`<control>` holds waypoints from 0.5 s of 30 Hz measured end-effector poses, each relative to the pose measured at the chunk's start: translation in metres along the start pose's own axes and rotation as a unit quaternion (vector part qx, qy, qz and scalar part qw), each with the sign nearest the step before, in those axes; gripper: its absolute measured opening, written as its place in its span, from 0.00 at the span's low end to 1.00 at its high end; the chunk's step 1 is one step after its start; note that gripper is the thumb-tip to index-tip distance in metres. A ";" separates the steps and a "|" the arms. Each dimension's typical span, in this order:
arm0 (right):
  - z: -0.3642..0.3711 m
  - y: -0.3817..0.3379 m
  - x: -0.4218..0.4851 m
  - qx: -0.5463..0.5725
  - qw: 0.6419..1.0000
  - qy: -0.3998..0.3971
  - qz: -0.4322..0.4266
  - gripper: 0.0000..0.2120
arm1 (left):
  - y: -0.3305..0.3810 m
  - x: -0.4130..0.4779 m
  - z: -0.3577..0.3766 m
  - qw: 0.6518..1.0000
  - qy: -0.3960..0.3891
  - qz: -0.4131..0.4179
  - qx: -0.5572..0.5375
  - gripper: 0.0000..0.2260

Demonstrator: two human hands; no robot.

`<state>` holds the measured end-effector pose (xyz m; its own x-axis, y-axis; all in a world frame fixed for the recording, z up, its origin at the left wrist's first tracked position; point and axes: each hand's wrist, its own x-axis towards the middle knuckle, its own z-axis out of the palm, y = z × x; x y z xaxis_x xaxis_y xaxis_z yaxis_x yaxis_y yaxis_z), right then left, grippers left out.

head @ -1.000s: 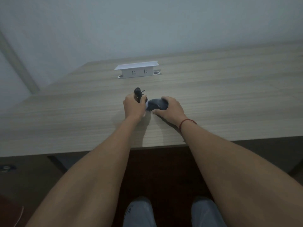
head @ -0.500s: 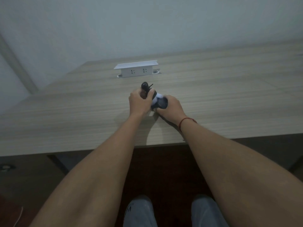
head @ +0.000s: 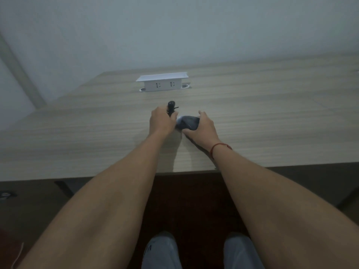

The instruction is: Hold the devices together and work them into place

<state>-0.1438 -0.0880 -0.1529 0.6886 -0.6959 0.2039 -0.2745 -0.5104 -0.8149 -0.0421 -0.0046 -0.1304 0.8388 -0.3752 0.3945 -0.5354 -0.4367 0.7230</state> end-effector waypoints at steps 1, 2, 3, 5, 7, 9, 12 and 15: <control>0.000 -0.001 0.000 0.002 1.000 -0.006 0.005 0.41 | 0.000 -0.001 -0.002 1.000 0.012 0.007 -0.023 0.12; -0.001 -0.001 0.001 0.005 1.000 -0.012 0.008 0.41 | 0.001 -0.003 -0.003 0.998 0.026 0.017 -0.055 0.12; -0.001 -0.001 0.002 0.009 1.000 -0.016 0.012 0.41 | 0.004 -0.006 -0.005 0.996 0.034 0.025 -0.082 0.12; -0.001 -0.002 0.002 0.015 1.000 -0.012 0.017 0.40 | 0.010 -0.010 -0.002 0.994 0.019 0.043 -0.101 0.14; -0.001 -0.003 0.002 0.023 1.000 -0.003 0.016 0.41 | 0.009 -0.010 0.004 0.996 -0.006 0.034 -0.076 0.15; -0.001 -0.003 0.002 0.026 1.000 0.004 0.016 0.43 | 0.003 -0.005 0.004 1.000 0.002 -0.009 -0.020 0.15; 0.002 -0.001 0.005 0.023 1.000 0.013 0.017 0.42 | -0.007 -0.006 0.001 1.000 0.015 -0.013 -0.012 0.14; 0.006 0.000 0.005 0.014 0.999 0.026 0.017 0.40 | -0.012 -0.013 0.002 0.997 0.025 -0.035 -0.061 0.13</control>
<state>-0.1358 -0.0886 -0.1555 0.6427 -0.7388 0.2028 -0.2775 -0.4713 -0.8372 -0.0467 0.0038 -0.1458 0.8789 -0.3056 0.3662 -0.4623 -0.3568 0.8118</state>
